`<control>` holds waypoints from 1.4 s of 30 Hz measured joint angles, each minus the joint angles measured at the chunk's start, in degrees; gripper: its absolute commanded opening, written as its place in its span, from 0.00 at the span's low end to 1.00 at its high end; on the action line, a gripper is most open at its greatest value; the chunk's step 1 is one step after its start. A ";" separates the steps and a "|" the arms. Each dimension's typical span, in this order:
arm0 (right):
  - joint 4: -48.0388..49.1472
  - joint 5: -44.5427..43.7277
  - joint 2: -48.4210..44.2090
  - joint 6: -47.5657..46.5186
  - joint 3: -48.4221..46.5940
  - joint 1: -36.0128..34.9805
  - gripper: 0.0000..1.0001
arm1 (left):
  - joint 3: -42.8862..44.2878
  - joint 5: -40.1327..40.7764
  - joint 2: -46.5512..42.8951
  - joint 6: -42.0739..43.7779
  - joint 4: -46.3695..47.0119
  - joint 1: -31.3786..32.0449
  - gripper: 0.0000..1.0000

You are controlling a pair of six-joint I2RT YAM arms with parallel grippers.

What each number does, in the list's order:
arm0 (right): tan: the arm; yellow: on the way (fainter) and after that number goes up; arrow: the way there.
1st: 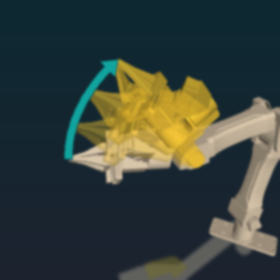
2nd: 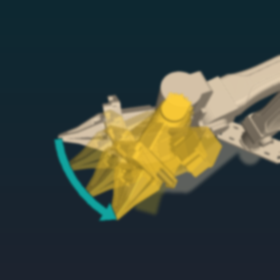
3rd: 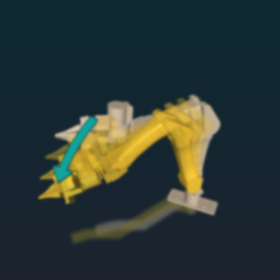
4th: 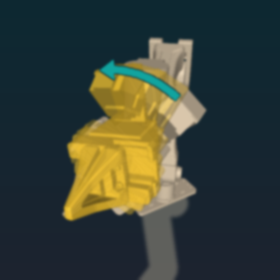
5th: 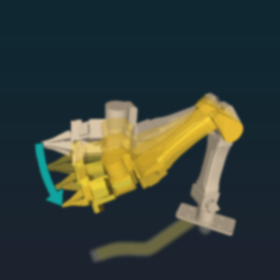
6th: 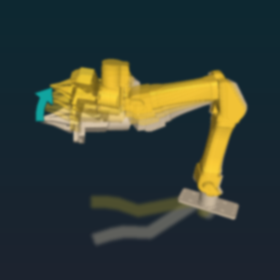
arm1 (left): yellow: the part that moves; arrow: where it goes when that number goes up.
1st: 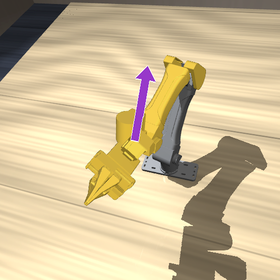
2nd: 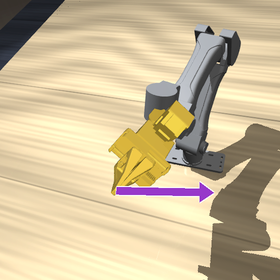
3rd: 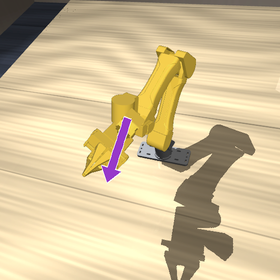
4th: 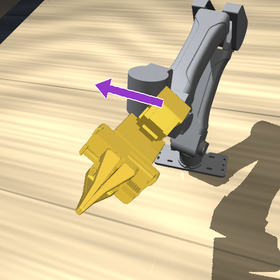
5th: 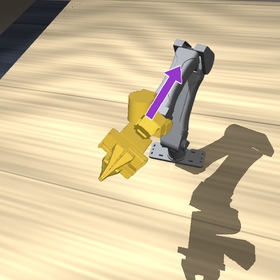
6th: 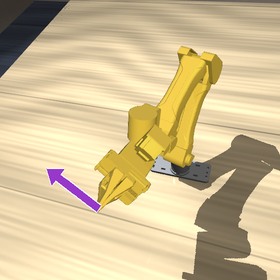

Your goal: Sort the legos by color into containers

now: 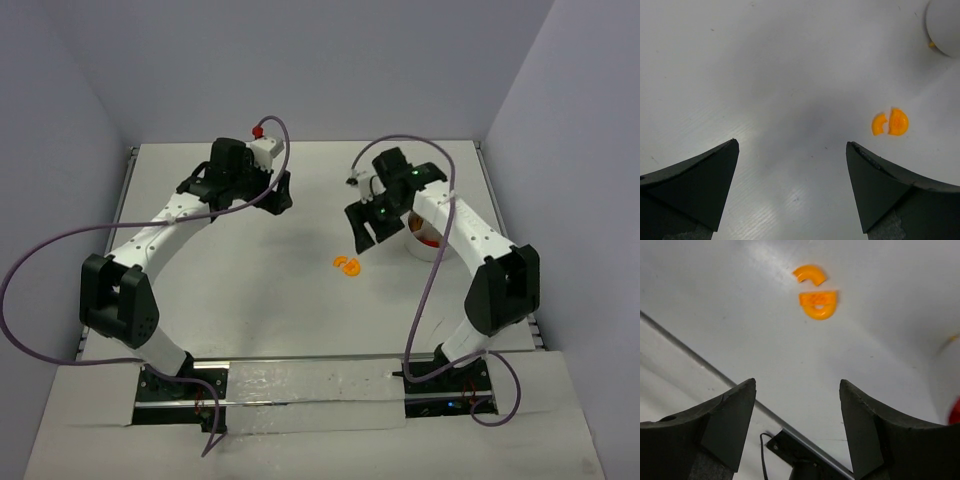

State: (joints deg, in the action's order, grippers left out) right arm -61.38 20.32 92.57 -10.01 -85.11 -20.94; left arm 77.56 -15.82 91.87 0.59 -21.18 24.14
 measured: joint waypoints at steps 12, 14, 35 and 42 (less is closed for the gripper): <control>8.60 -7.01 7.43 5.95 5.78 -9.54 0.81 | -2.79 -3.89 -1.03 2.05 -5.06 -0.05 0.97; 9.78 -8.78 9.15 6.98 5.73 -10.96 0.81 | -2.87 -4.06 -1.08 2.37 -5.54 -0.09 0.97; 11.05 -18.52 19.05 8.47 4.56 -14.63 0.81 | -2.87 -4.67 -1.08 4.41 -6.92 -0.13 0.96; 11.92 -20.15 21.34 8.91 3.83 -14.70 0.80 | -2.87 -4.67 -0.96 4.61 -6.92 -0.13 0.96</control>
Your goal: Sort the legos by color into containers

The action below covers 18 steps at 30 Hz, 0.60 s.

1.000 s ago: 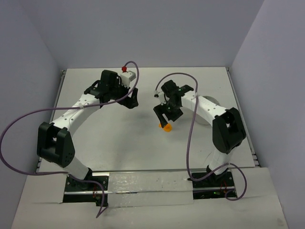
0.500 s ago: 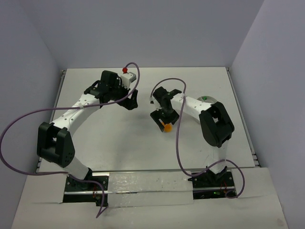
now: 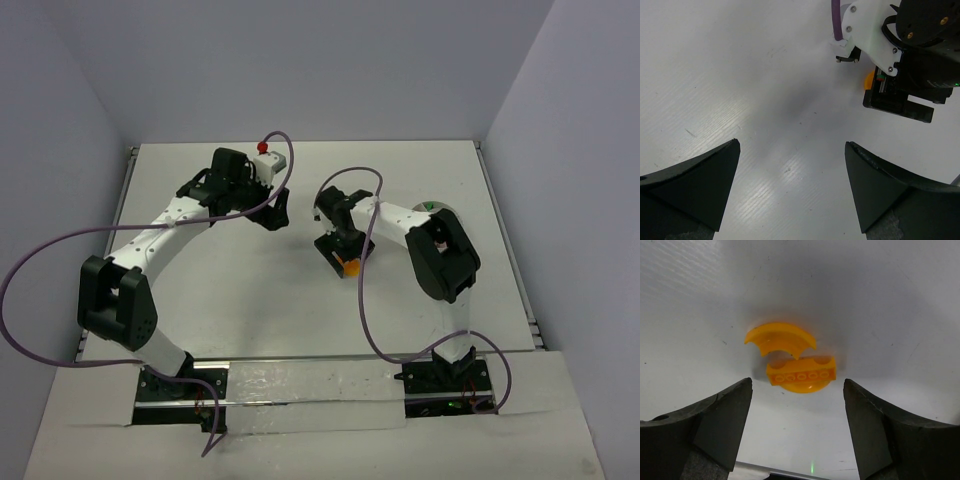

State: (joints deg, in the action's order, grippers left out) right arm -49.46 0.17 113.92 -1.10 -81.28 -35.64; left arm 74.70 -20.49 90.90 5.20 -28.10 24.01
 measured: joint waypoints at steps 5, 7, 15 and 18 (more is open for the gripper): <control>0.58 -0.60 0.74 -0.02 -0.08 0.00 0.79 | 0.00 0.00 0.24 0.04 0.00 0.00 0.96; 0.65 -0.65 0.78 -0.03 -0.15 0.00 0.79 | 0.02 0.01 0.58 0.10 0.00 0.00 0.95; 0.88 -0.57 1.10 -0.99 -0.93 0.00 0.78 | 0.09 0.03 1.69 0.40 -0.04 0.00 0.95; 0.94 -0.57 1.66 -1.66 -1.45 0.00 0.78 | 0.13 0.26 1.80 0.40 -0.01 0.00 0.96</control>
State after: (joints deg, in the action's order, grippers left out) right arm -48.52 -0.40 115.58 -2.77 -82.73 -35.64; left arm 74.83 -20.23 92.71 5.60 -28.11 24.01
